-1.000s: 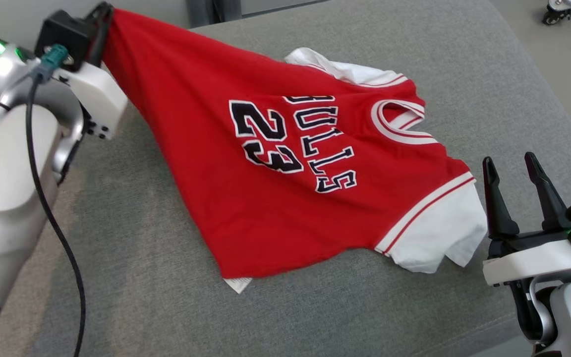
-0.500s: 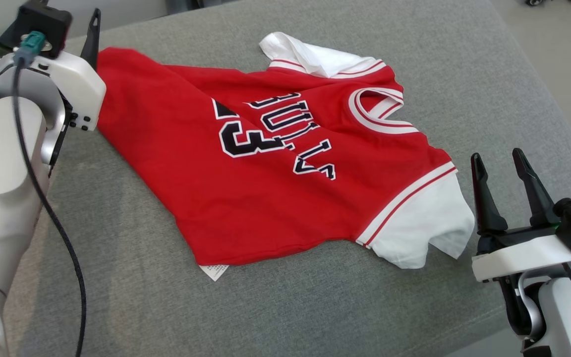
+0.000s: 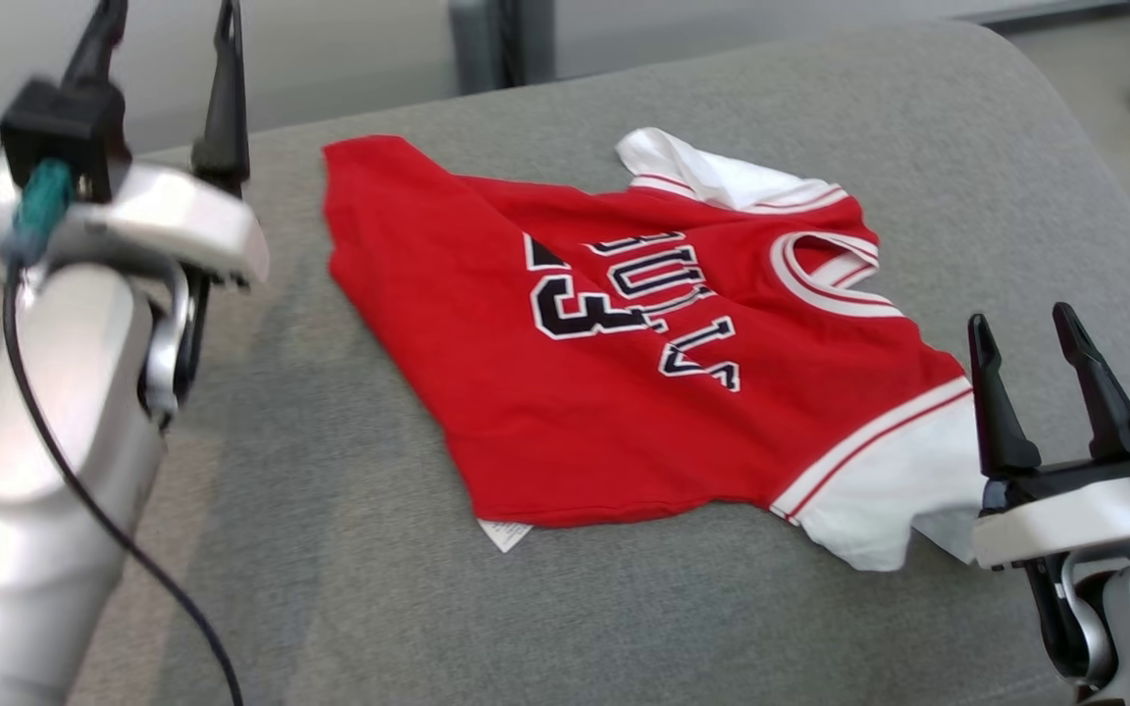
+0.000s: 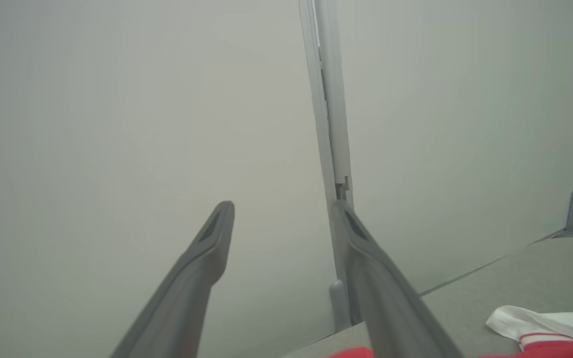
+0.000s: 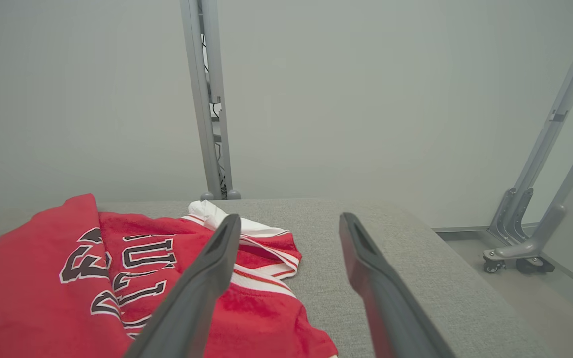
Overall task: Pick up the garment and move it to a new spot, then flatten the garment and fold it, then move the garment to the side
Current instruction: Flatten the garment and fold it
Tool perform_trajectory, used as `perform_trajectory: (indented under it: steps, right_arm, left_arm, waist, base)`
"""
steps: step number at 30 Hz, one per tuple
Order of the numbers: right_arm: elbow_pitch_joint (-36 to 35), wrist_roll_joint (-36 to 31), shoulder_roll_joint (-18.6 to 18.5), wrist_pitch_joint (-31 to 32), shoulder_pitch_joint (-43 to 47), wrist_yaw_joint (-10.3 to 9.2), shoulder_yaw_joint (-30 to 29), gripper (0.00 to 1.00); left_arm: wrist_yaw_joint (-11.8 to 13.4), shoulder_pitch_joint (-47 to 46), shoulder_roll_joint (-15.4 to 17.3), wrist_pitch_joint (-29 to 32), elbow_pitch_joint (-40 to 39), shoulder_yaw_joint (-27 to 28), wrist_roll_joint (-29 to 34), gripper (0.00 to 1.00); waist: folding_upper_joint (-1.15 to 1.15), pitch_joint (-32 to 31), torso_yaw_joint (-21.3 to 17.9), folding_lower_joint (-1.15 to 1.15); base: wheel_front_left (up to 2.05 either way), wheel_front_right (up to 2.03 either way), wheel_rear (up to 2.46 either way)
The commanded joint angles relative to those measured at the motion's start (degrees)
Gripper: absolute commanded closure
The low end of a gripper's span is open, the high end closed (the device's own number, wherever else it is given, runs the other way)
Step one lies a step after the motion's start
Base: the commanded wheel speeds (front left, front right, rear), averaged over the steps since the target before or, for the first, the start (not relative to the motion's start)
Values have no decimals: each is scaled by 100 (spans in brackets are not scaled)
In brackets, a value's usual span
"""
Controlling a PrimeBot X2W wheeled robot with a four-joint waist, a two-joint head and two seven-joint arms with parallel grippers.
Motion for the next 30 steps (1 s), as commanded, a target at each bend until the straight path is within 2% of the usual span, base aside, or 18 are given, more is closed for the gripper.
perform_trajectory:
  steps: [1, 7, 12, 21, 26, 30]
  right_arm:
    - [19, -33, -69, -10, 121, -1, -29, 0]
    - [67, -49, -132, -11, 258, -1, -33, 0]
    - [111, -58, -167, -10, 334, -1, 6, 0]
    - [159, -30, -220, -10, 343, -1, 108, 0]
    - [183, -7, -216, -10, 296, -1, 157, 0]
    - [194, 1, -216, -10, 305, -1, 162, 0]
  left_arm:
    - [118, 472, 39, 1, -378, 163, 0, 0]
    - [423, 2155, -103, -2, -1859, 721, 106, 0]
    - [503, 3240, -474, -1, -2592, 1039, 290, 0]
    - [140, 3733, -900, -2, -2677, 1233, 716, 0]
    - [-449, 3832, -1003, 47, -2055, 736, 753, 0]
    - [-830, 3721, -1056, 421, -1453, 239, 850, 0]
  waist:
    - [0, -211, 237, 0]
    - [0, -444, 510, 0]
    - [0, -570, 645, 0]
    - [0, -623, 755, 0]
    - [0, -602, 707, 0]
    - [0, -525, 639, 0]
  base:
    - [0, 0, 0]
    - [0, 0, 0]
    - [0, 0, 0]
    - [0, 0, 0]
    - [0, 0, 0]
    - [0, 0, 0]
